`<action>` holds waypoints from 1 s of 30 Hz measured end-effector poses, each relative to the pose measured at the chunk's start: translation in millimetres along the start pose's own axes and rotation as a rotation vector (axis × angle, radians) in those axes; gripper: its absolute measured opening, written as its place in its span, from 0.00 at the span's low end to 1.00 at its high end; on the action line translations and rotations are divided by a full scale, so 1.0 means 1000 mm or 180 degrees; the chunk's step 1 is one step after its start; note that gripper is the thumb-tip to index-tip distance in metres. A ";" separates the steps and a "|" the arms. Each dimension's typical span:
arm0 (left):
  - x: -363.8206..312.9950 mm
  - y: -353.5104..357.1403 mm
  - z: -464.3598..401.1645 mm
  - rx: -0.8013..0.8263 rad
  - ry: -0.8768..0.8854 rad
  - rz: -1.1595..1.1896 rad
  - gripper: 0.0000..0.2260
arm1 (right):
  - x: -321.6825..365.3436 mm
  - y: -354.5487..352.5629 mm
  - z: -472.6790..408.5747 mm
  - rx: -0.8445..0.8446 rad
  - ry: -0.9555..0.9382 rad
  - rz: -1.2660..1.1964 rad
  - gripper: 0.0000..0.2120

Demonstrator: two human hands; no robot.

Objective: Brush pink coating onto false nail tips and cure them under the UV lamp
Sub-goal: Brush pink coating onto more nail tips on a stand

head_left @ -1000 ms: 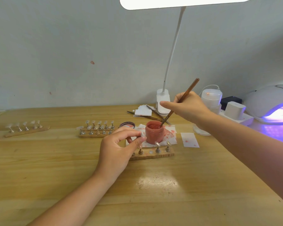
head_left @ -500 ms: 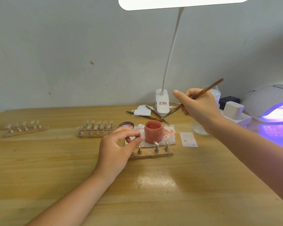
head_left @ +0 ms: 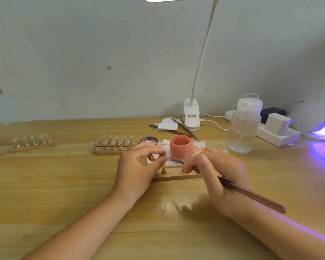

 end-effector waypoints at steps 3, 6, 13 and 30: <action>-0.001 0.001 0.000 0.0064 -0.0013 0.0023 0.09 | -0.001 0.003 0.001 -0.0122 -0.0050 0.0057 0.26; -0.001 0.000 0.001 0.0077 0.0004 0.0029 0.08 | -0.003 0.005 0.002 -0.0093 -0.0062 0.0182 0.25; 0.000 0.001 0.000 0.0068 0.0027 0.0089 0.10 | -0.002 0.005 0.003 -0.0132 -0.0100 0.0135 0.26; 0.001 0.002 0.001 0.0042 0.0159 0.0047 0.09 | -0.003 0.007 0.005 -0.0076 -0.0144 0.0334 0.22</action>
Point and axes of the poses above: each hand's wrist, its own z-axis away from the middle knuckle, its own y-axis out of the palm, x = y × z, the point moved 1 cm from there along -z, towards the middle knuckle, and after that the axes turned 12 degrees about -x, right-handed, at the moved point
